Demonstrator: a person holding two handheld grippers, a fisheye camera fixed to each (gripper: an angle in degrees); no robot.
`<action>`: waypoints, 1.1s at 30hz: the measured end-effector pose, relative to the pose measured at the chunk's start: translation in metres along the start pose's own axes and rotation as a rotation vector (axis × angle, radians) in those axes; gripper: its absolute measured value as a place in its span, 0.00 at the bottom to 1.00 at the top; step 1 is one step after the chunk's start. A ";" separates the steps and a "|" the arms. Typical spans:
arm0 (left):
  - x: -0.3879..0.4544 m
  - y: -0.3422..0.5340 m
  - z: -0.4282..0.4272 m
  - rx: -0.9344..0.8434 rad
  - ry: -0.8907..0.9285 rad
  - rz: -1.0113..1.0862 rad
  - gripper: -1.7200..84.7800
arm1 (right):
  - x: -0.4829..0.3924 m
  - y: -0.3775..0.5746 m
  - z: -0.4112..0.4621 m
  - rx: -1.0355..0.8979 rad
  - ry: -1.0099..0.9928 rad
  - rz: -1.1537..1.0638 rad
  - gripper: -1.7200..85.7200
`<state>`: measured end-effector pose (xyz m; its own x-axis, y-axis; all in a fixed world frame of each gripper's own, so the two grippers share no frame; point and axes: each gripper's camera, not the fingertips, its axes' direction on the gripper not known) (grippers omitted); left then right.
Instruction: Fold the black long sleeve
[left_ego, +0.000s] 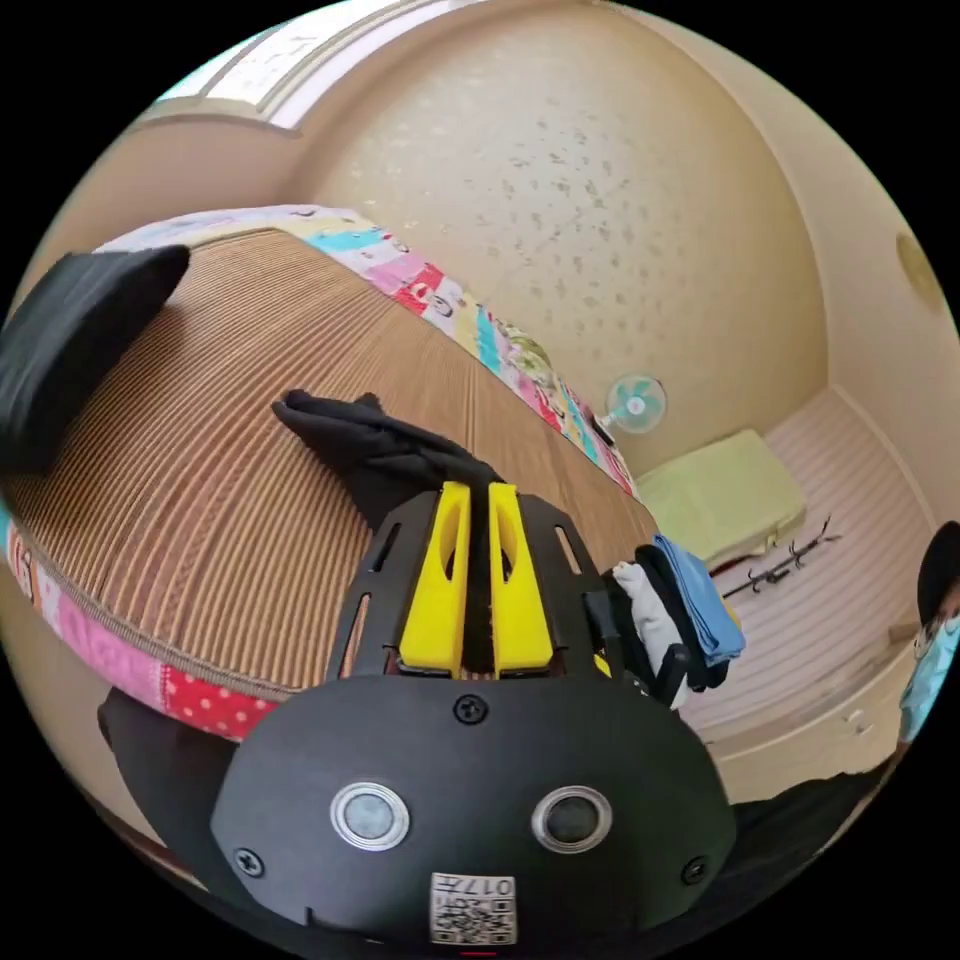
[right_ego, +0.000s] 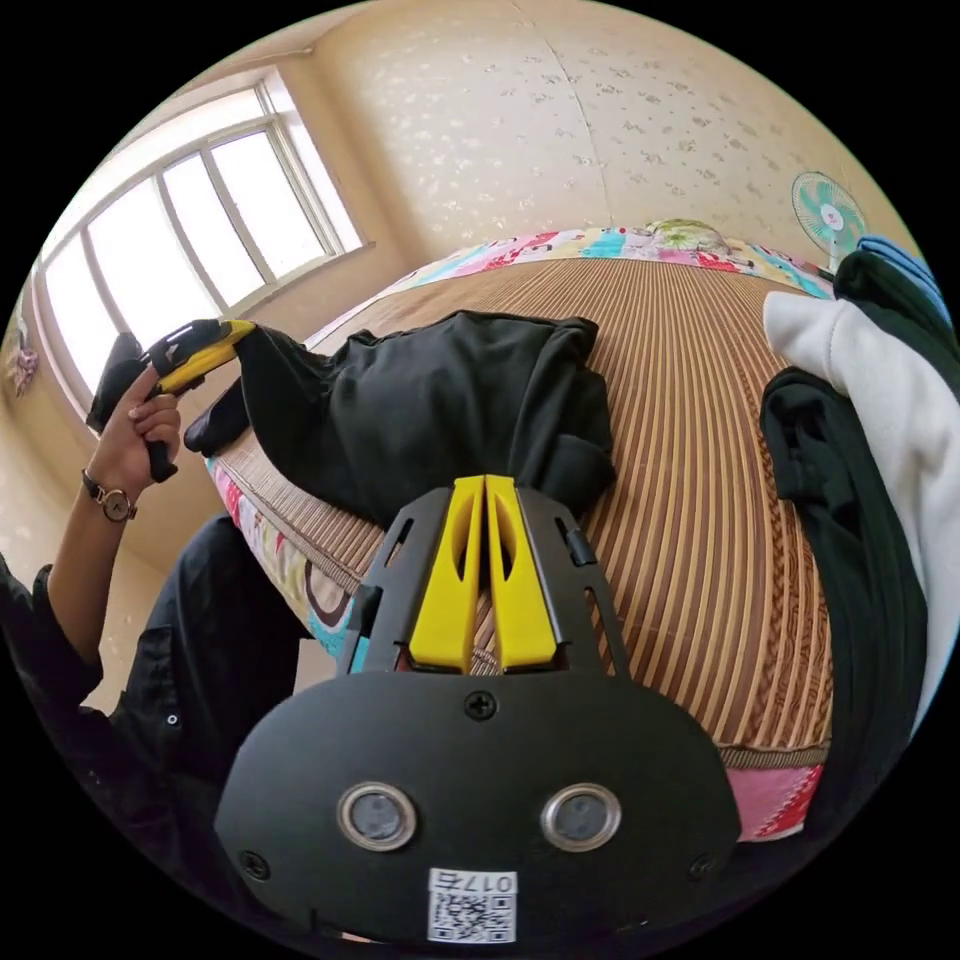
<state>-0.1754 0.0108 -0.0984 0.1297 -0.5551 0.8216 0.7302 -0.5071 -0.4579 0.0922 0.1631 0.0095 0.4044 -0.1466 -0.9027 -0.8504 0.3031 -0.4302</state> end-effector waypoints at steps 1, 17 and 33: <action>0.033 -0.001 0.021 -0.051 0.044 0.092 0.06 | 0.009 0.001 0.001 -0.001 -0.047 0.028 0.02; 0.149 0.108 0.102 -0.378 0.195 0.444 0.10 | 0.040 0.051 -0.035 0.215 0.191 0.281 0.03; -0.010 0.090 0.076 -0.520 0.312 -0.307 0.06 | 0.004 0.095 -0.032 0.194 -0.295 -0.327 0.24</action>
<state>-0.0601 0.0204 -0.1220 -0.2883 -0.4598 0.8399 0.2758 -0.8799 -0.3870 0.0022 0.1609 -0.0345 0.7424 0.0017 -0.6699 -0.5956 0.4596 -0.6589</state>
